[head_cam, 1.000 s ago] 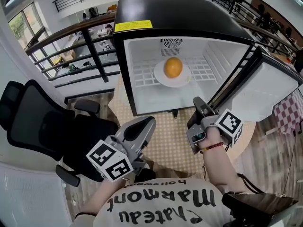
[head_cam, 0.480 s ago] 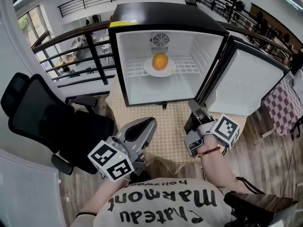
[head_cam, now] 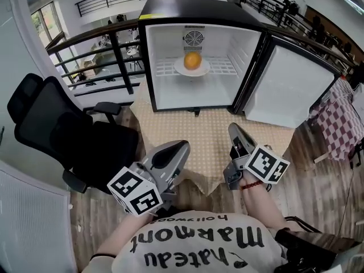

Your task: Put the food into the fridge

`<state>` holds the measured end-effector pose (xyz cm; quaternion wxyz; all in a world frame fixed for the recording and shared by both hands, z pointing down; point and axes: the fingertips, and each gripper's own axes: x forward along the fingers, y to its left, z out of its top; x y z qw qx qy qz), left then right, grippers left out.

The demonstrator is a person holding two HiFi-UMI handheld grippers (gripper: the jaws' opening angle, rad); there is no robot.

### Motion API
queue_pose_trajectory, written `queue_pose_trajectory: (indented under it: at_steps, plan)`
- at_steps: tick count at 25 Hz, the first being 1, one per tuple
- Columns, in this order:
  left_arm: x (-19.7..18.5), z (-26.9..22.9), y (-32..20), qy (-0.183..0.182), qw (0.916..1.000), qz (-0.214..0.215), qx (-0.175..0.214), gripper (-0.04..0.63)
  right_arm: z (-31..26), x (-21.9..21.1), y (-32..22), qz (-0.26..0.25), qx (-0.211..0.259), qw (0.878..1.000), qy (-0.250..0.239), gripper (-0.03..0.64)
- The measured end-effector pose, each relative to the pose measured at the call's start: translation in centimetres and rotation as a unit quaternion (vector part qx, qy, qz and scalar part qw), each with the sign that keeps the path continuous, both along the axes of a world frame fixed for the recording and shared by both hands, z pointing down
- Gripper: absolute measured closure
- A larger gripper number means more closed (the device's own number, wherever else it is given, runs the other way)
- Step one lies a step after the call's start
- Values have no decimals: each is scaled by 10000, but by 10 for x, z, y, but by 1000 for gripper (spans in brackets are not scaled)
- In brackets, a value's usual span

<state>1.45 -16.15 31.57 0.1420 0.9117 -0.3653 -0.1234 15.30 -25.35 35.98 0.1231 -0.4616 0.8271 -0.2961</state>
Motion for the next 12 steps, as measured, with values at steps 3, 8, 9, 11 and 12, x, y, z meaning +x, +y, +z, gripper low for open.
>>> queue_pose_trajectory:
  at_steps: [3, 8, 9, 11, 12]
  plan:
    - [-11, -8, 10, -73, 9999, 20, 86, 592, -1, -3, 18, 54, 101, 9997, 198, 601]
    - [-45, -17, 34, -135, 9997, 154, 126, 592, -12, -26, 48, 174, 435, 9957, 804, 601]
    - [-56, -17, 41, -152, 9996, 191, 106, 592, -13, -34, 55, 217, 475, 9947, 886, 601]
    - [-79, -15, 57, -178, 9995, 255, 55, 592, -16, -50, 72, 312, 522, 9935, 958, 601]
    - [-91, -15, 64, -191, 9994, 279, 36, 592, -17, -59, 80, 367, 548, 9930, 981, 601]
